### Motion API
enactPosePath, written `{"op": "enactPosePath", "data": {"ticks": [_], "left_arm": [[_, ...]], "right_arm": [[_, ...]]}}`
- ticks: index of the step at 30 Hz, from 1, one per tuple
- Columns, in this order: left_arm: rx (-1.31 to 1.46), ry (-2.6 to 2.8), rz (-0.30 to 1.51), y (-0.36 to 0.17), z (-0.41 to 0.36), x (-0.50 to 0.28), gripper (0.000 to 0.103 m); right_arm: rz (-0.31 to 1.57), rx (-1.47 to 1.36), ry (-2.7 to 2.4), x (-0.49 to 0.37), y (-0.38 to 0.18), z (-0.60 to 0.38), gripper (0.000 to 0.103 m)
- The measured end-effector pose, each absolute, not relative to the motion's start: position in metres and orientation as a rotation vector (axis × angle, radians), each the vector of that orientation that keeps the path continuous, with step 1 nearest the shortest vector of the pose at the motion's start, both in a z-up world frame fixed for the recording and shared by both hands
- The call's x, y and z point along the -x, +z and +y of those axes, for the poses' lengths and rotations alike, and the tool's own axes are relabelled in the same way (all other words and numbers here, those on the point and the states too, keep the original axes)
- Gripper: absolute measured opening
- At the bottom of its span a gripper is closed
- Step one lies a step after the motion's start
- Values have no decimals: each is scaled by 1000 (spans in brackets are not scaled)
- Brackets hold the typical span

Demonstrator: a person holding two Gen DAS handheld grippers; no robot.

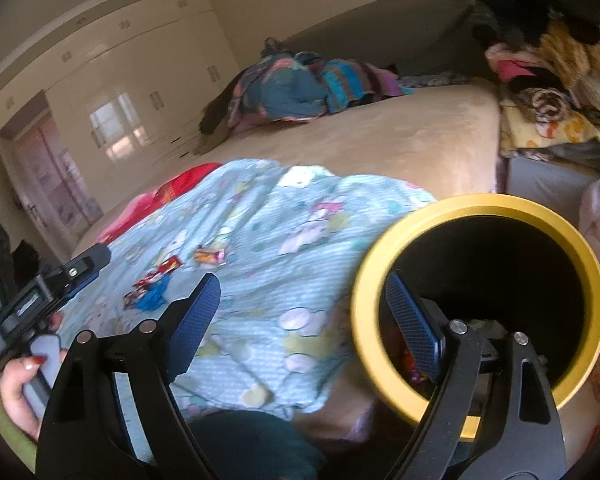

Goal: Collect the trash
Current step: 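Move both tools back toward the remaining wrappers on the blanket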

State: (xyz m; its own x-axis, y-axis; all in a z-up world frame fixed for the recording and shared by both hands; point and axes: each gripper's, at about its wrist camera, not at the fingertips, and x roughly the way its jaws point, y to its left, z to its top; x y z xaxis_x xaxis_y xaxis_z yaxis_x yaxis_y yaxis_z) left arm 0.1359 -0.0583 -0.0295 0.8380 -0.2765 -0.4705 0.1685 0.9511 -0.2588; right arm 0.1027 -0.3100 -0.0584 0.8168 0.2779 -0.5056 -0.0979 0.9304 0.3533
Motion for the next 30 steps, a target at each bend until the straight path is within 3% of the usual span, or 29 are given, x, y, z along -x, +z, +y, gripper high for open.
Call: {"op": "enactPosePath", "data": {"ticks": [17,30], "left_arm": [[277,-90,557,-49,29,-143,96],[429,-78,642,-90,75,-154,94]], "right_arm": [[641,-210,391,-147,-48,-212,77],[736,-120,407,-218,-73,-171,77]]}}
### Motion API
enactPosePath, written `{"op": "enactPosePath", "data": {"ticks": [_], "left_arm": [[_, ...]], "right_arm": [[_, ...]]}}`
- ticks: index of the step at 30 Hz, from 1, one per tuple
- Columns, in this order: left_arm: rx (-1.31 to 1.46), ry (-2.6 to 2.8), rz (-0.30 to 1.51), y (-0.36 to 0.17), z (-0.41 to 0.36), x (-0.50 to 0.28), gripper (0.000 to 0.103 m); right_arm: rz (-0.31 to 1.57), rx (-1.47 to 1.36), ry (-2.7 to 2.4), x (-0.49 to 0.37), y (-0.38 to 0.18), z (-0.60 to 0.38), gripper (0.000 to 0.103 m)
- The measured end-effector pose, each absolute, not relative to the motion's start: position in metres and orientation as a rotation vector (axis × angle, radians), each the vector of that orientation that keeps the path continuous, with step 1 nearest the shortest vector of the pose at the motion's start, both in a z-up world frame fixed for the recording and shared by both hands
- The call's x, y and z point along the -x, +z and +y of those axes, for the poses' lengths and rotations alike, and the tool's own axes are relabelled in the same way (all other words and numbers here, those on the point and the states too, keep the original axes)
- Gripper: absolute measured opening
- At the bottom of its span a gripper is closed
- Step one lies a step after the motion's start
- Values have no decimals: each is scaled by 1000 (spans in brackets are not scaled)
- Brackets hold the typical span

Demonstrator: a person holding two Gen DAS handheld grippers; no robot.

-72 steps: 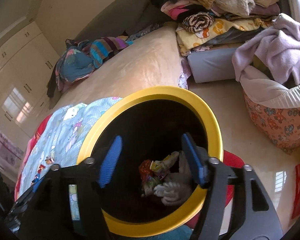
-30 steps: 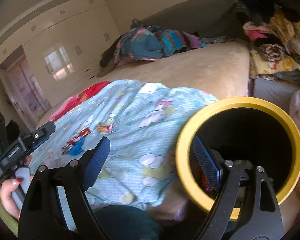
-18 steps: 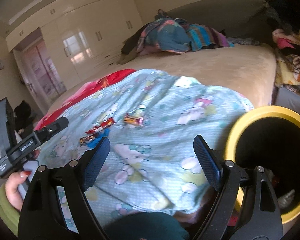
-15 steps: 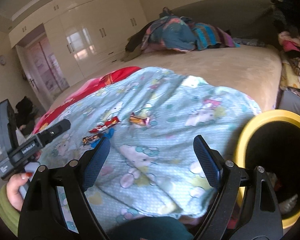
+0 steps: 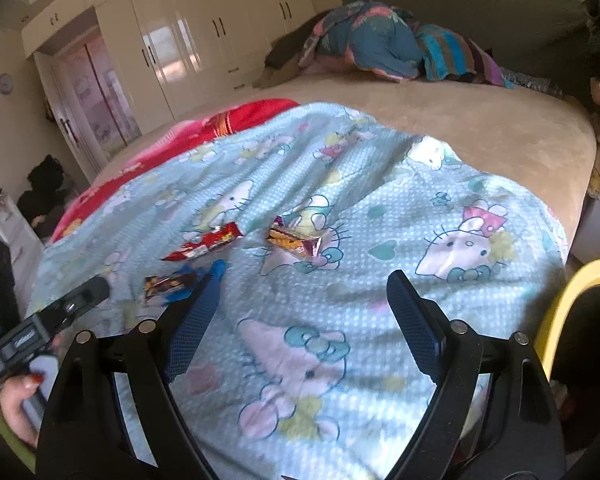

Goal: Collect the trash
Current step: 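Move both tools back toward the remaining wrappers on the blanket, then grasp the purple-gold snack wrapper with the right gripper while the left grasps a brown wrapper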

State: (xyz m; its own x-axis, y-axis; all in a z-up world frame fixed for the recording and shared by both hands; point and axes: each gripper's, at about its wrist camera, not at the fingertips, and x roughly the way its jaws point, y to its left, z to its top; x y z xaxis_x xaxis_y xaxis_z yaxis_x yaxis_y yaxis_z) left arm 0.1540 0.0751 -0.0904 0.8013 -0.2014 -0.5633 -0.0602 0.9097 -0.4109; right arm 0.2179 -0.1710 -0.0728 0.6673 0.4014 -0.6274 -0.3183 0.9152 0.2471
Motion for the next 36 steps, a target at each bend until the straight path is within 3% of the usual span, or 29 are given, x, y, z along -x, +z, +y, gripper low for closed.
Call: {"op": "enactPosePath", "data": {"ticks": [2,8,16,27,29,31,32,34,36], "left_arm": [[451,-92,652,-96,78,-157,82],[584,-133,686,-115,88,-168,66],[686,-148,696,-128,96,-174,61],[722,-147,719,-141,100,-179,46],[720,-146,719,-141,100,-179,42],[717,-146,722,-142,100,-178,39],[715,-148,722,-142,99,-178,36],[707,-152,725,-141,98,-179,31],[692,-153,726,-140,96,-180,29]], "right_arm": [[754,-113,400,-230,-78,-168,77],[786,-84,390,-261,-88,-156,77],[857,-102,413,-304,-108,-142,73],[939,-70,461,-338,-135,-113,64],[970,-54,462,-341,-144,-106,57],[976,-47,468,-340,-147,-105,40],[965,-50,472,-337,-148,-105,37],[951,-63,491,-329,-149,-107,16],[933,-61,487,-320,-150,-111,15]]}}
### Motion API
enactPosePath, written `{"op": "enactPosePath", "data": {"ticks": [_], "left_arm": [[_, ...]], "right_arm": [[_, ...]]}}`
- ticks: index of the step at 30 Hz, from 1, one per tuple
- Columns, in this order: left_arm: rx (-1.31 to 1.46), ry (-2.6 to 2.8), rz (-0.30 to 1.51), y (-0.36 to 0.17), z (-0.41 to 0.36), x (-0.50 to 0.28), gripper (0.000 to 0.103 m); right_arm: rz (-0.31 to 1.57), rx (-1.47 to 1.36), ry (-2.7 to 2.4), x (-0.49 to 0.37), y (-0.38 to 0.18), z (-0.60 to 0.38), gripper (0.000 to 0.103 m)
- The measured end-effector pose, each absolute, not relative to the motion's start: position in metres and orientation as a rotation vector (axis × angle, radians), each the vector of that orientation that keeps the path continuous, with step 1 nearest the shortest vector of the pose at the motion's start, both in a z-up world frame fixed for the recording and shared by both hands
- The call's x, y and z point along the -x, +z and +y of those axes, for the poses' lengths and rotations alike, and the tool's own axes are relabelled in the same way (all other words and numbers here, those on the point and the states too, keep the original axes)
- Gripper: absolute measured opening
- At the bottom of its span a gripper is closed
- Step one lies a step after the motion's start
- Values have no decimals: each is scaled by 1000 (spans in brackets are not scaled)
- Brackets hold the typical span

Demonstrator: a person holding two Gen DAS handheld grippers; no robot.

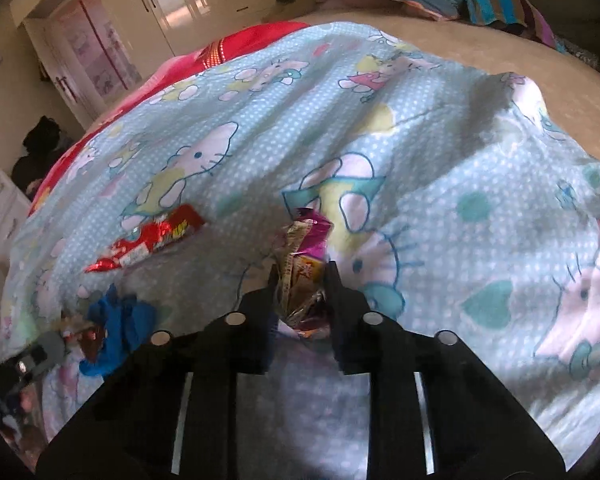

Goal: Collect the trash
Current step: 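Grasp the purple-gold snack wrapper with the right gripper while the left grasps a brown wrapper, then carry the purple-gold wrapper with the right gripper and brown wrapper with the left over the bin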

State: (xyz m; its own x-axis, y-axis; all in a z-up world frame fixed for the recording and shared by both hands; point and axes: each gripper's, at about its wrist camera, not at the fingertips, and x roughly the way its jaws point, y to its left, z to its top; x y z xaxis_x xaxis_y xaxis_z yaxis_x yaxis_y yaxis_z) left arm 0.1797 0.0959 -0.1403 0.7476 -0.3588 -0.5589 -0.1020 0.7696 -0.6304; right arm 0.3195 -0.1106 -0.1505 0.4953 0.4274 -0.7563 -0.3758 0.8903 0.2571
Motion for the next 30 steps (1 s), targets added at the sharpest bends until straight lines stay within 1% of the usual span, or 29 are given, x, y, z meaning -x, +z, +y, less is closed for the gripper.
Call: {"op": "enactPosePath", "data": {"ticks": [6,11,16,30], "left_arm": [[662,-165,709,-131,91,-179,25],[643,-175,687,-120,90,-176,22],[624,-197,659,-104,82,-171,21],[514,-365,633,-66,13,-160,20]], "right_arm": [[899,-131,470,-296,-146,-131,14],[835,-131,465,-266,-138,-149,14],[774,-202,464,-248,-121,-174,14],[704,-372,359,-196,-101,-261,14]]}}
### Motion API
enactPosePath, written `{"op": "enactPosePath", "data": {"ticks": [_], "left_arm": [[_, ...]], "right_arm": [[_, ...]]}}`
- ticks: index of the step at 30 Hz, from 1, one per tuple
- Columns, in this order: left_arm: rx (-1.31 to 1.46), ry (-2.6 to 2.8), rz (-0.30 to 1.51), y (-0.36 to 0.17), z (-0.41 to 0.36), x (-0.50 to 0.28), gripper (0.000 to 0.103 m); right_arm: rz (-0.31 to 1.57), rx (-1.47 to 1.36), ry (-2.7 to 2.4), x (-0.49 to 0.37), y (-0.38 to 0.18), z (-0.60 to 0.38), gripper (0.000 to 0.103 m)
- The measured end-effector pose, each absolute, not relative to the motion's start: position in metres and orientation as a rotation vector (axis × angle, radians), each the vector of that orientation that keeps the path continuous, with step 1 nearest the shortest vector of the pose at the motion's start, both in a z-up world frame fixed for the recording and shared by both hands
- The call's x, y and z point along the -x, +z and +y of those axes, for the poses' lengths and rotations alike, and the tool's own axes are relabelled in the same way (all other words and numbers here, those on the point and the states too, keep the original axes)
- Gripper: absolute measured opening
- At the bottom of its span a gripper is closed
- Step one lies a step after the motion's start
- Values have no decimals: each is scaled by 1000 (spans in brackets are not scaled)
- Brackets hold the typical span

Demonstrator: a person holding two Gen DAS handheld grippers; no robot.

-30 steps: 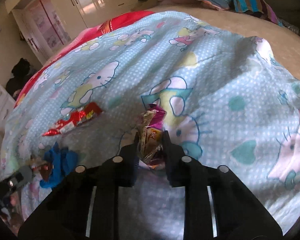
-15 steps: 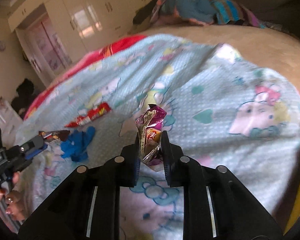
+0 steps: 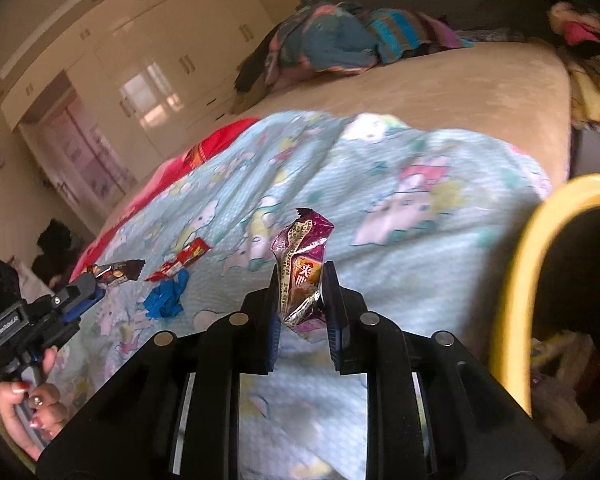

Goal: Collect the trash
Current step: 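Carry the purple-gold wrapper with the right gripper and brown wrapper with the left over the bin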

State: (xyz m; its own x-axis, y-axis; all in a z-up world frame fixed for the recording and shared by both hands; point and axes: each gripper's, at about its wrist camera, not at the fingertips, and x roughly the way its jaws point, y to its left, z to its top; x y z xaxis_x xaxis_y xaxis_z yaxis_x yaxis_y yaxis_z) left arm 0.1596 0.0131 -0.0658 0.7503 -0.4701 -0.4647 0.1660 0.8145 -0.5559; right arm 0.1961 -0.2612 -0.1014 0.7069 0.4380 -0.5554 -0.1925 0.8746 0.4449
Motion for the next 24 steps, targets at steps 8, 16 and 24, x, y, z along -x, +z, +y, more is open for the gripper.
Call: {"op": "enactPosePath", "data": {"ticks": [8,16,24], "left_arm": [[441,-450,644,-56,-34,-150,20],[361,-520,644,-47,-76,-139,20],[295,-565,647,-43,-108,-131,20]], "right_arm": [[669,-368,266,-173,-90,-311,14],[641,-402,201,-155,-86,-348,14],[633,-432,150,-141,-89,-375,14]]}}
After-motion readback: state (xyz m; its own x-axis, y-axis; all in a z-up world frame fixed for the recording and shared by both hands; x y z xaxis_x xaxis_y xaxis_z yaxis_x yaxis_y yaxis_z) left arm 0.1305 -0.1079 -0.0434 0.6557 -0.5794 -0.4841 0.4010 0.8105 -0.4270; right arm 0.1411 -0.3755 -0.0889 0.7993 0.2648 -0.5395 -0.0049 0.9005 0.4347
